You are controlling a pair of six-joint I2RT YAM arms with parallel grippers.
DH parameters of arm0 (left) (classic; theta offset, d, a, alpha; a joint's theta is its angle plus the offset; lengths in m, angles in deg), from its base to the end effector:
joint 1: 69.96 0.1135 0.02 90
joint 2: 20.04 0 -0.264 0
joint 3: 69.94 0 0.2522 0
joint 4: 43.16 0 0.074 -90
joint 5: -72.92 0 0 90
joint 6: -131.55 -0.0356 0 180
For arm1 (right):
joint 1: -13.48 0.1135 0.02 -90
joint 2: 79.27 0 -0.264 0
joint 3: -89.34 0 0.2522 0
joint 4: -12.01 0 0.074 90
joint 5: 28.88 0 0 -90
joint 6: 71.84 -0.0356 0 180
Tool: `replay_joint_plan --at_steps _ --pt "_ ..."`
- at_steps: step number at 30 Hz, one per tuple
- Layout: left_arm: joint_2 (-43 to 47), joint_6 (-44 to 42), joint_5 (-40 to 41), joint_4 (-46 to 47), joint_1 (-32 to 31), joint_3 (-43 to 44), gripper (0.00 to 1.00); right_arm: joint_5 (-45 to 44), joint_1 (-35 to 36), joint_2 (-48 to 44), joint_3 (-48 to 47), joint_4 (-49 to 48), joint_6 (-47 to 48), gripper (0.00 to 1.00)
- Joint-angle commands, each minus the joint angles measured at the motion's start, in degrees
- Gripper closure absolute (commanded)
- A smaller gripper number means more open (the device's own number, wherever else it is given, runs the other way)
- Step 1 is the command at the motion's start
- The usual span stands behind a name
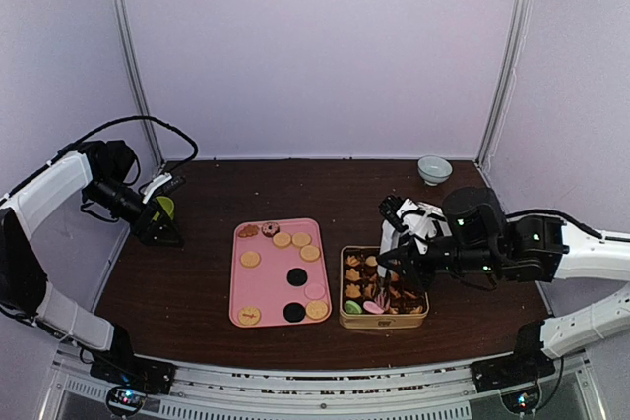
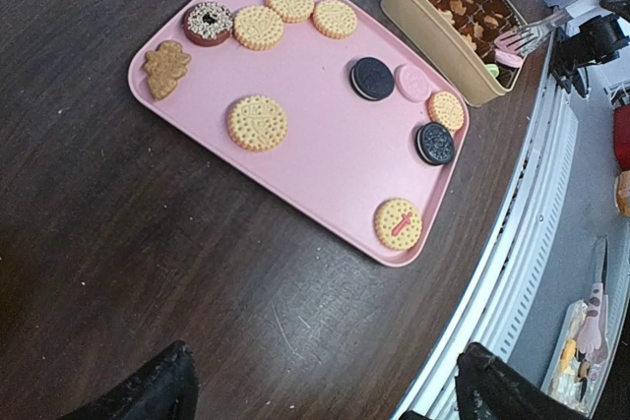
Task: Pack the cookies
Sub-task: Adjust the fake cookies in the empty pocket of the box.
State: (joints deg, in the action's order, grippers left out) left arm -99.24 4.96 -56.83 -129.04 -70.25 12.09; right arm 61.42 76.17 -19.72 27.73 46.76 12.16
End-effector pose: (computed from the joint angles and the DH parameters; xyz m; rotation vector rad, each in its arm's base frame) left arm 0.2346 -0.0240 0.2846 0.9042 2.5258 -0.8706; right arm 0.1056 0.2049 0.2910 -1.0594 1.9571 0.6909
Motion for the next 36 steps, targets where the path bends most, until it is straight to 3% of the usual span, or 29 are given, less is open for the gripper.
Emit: replay_joint_plan --at_steps 1,10,15,26,36 --pt "0.6 -1.2 -1.0 -0.3 0.5 0.5 0.06 0.7 0.4 1.1 -2.4 0.5 1.4 0.86" --pt "1.2 -1.2 -1.0 -0.2 0.5 0.2 0.06 1.0 -1.8 2.6 -5.7 5.5 7.9 0.88" --pt "1.4 -1.5 -1.3 -0.1 0.5 0.0 0.06 -2.4 -2.2 -0.5 -9.3 8.8 12.7 0.79" --pt "1.7 -1.3 -1.0 -0.1 0.5 0.0 0.06 3.7 1.7 0.3 -11.1 5.2 10.7 0.66" --pt "2.1 -1.7 -0.7 -0.2 0.5 -0.3 0.06 4.9 3.2 3.1 -11.5 4.4 10.9 0.66"
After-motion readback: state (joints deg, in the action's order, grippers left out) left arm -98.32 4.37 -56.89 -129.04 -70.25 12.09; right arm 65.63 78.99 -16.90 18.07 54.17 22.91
